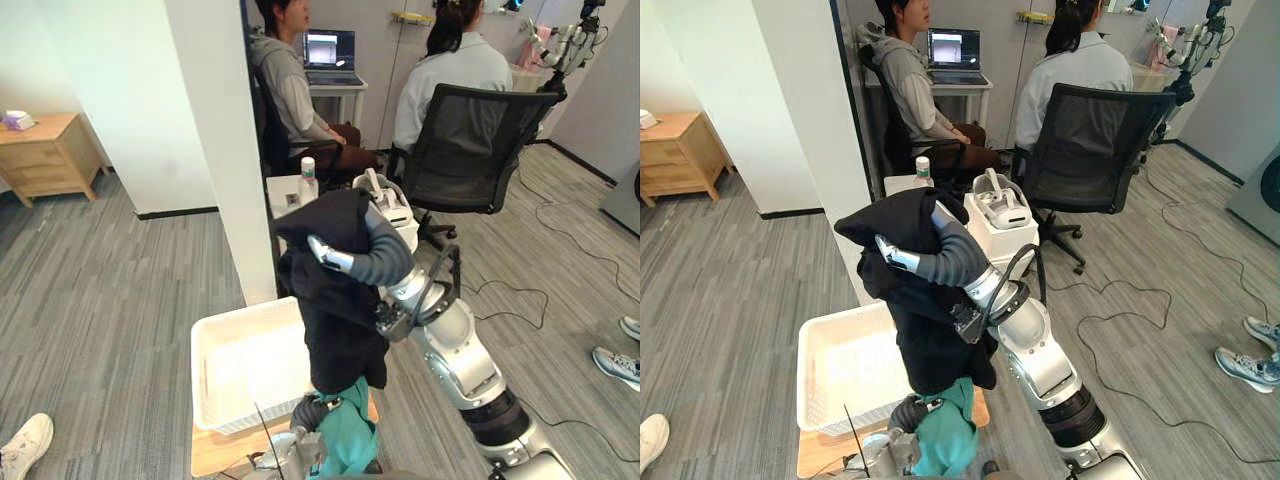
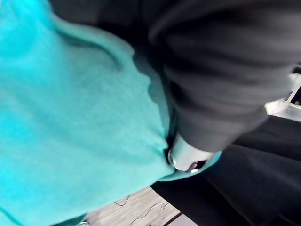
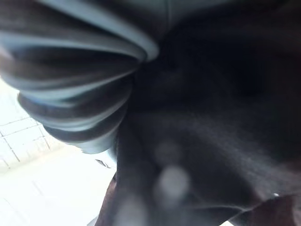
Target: Tidy the bed and pick cloth on bed and put in laundry
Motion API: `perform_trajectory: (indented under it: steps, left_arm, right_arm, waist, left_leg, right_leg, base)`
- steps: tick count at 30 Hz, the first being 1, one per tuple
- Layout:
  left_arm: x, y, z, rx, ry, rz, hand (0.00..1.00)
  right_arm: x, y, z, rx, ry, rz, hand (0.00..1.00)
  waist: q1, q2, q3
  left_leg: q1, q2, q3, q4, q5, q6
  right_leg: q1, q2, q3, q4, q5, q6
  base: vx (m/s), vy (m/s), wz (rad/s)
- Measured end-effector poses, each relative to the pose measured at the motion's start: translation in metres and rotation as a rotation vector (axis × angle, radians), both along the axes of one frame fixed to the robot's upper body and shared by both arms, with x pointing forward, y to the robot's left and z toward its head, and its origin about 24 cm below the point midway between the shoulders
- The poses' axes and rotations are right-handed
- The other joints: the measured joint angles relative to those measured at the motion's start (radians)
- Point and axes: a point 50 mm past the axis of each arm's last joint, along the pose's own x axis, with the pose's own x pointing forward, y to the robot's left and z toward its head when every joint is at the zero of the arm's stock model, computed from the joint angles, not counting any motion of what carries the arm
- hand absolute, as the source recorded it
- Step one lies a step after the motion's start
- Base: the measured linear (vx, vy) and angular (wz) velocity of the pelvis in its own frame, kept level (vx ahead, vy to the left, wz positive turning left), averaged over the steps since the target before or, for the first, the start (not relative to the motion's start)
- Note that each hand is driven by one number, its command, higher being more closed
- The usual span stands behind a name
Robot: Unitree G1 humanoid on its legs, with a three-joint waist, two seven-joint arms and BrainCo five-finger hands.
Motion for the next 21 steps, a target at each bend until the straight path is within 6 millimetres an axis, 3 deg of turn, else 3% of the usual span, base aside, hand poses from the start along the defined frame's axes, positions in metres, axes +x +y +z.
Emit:
perform_trajectory:
  steps: [3, 8, 11, 13, 16, 19, 21]
  left_arm:
    - [0.011, -0.007, 0.007, -0.009, -0.021, -0.01, 1.0]
    - [0.015, -0.01, 0.012, -0.012, -0.019, -0.008, 1.0]
    - [0.011, -0.011, 0.01, 0.004, 0.021, -0.021, 1.0]
    - [0.01, -0.012, 0.011, 0.0, 0.03, -0.031, 1.0]
    - [0.014, -0.014, 0.017, -0.005, 0.009, -0.028, 1.0]
    - [0.022, -0.017, 0.028, -0.023, -0.039, -0.032, 1.0]
    - [0.028, -0.02, 0.033, -0.031, -0.067, -0.041, 1.0]
  right_arm:
    - [-0.001, 0.006, -0.003, -0.02, -0.004, -0.014, 1.0]
    - [0.002, 0.025, -0.012, -0.056, 0.036, 0.007, 1.0]
    - [0.0, 0.043, -0.033, -0.136, 0.111, 0.03, 1.0]
    - [0.001, 0.051, -0.049, -0.203, 0.163, 0.033, 1.0]
    - [0.002, 0.062, -0.068, -0.264, 0.229, 0.04, 1.0]
    - [0.009, 0.081, -0.089, -0.381, 0.292, 0.024, 1.0]
    - [0.014, 0.088, -0.099, -0.457, 0.335, -0.011, 1.0]
  waist:
    - [0.024, 0.0, -0.001]
    - [0.032, 0.001, -0.001]
    - [0.053, 0.002, 0.0]
    - [0.055, 0.015, 0.01]
    - [0.058, 0.014, 0.022]
    - [0.059, 0.002, 0.103]
    - [0.087, -0.001, 0.171]
  left_leg:
    - [-0.002, 0.003, -0.004, 0.002, 0.017, 0.001]
    - [0.0, 0.008, -0.027, 0.004, 0.026, -0.007]
    - [-0.004, 0.011, -0.038, 0.0, 0.017, -0.002]
    - [-0.015, 0.015, -0.039, -0.001, 0.018, 0.002]
    - [-0.059, 0.025, -0.025, 0.0, 0.019, 0.002]
    - [-0.118, 0.041, -0.018, 0.019, 0.036, 0.004]
    - [-0.164, 0.047, -0.021, 0.048, 0.042, 0.004]
  right_leg:
    - [0.003, 0.001, -0.015, -0.005, 0.0, 0.0]
    - [0.015, 0.001, -0.044, -0.007, 0.012, -0.009]
    - [0.014, 0.0, -0.067, -0.006, 0.029, -0.007]
    - [0.008, -0.002, -0.091, -0.005, 0.044, -0.013]
    - [-0.039, -0.004, -0.112, 0.01, 0.067, -0.031]
    - [-0.084, -0.006, -0.131, 0.016, 0.098, -0.042]
    - [-0.115, -0.014, -0.159, 0.017, 0.099, -0.042]
  base:
    - [0.02, -0.012, 0.09]
    - [-0.02, 0.001, 0.15]
    - [-0.07, 0.015, 0.07]
    - [-0.07, 0.023, 0.19]
    - [-0.07, 0.033, 0.23]
    - [-0.07, 0.044, 0.3]
    - [-0.01, 0.014, 0.25]
